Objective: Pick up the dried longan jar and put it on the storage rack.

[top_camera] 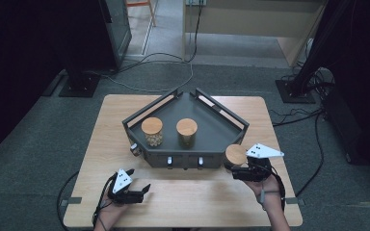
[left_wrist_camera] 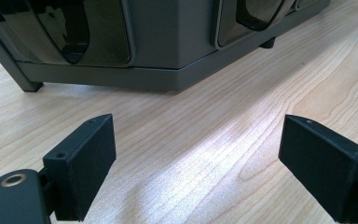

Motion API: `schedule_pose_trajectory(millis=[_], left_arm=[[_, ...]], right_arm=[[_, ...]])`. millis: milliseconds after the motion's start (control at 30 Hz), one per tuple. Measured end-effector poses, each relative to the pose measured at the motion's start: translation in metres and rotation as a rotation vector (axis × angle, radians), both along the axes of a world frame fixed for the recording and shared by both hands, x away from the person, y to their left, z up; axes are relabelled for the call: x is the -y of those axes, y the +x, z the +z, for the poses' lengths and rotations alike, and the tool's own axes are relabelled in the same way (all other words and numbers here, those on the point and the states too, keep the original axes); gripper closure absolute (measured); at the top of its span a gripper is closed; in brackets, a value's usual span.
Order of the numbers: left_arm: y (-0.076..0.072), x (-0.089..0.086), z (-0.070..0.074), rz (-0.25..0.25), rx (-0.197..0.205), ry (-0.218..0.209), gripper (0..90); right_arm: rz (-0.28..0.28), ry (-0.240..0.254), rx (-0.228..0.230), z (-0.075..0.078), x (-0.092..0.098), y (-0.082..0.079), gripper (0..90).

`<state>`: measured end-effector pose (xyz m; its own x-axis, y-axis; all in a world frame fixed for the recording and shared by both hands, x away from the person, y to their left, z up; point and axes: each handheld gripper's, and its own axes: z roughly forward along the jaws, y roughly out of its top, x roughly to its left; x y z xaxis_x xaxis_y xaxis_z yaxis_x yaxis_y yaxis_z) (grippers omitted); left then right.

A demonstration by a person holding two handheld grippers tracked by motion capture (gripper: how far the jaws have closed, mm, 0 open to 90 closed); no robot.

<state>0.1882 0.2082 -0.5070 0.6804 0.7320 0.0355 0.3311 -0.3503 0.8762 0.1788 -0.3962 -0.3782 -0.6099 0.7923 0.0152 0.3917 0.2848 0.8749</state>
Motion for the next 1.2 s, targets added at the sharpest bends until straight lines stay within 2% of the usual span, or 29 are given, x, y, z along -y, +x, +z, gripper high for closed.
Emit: schedule_pose_trajectory(millis=[367,533,700,1200], left_arm=[[0.0,0.0,0.0,-0.001,0.0,0.001,10.8],[0.0,0.001,0.0,-0.001,0.001,0.002,10.8],[0.0,0.0,0.0,-0.001,0.0,0.001,10.8],[0.0,0.001,0.0,-0.003,0.004,0.004,10.8]], right_arm=[[-0.009,-0.001,-0.012,0.009,0.0,0.004,25.5],[-0.034,0.0,-0.037,0.014,-0.002,0.007,25.5],[-0.028,-0.005,-0.043,0.017,-0.002,0.009,25.5],[-0.023,-0.014,-0.028,0.028,-0.006,0.009,25.5]])
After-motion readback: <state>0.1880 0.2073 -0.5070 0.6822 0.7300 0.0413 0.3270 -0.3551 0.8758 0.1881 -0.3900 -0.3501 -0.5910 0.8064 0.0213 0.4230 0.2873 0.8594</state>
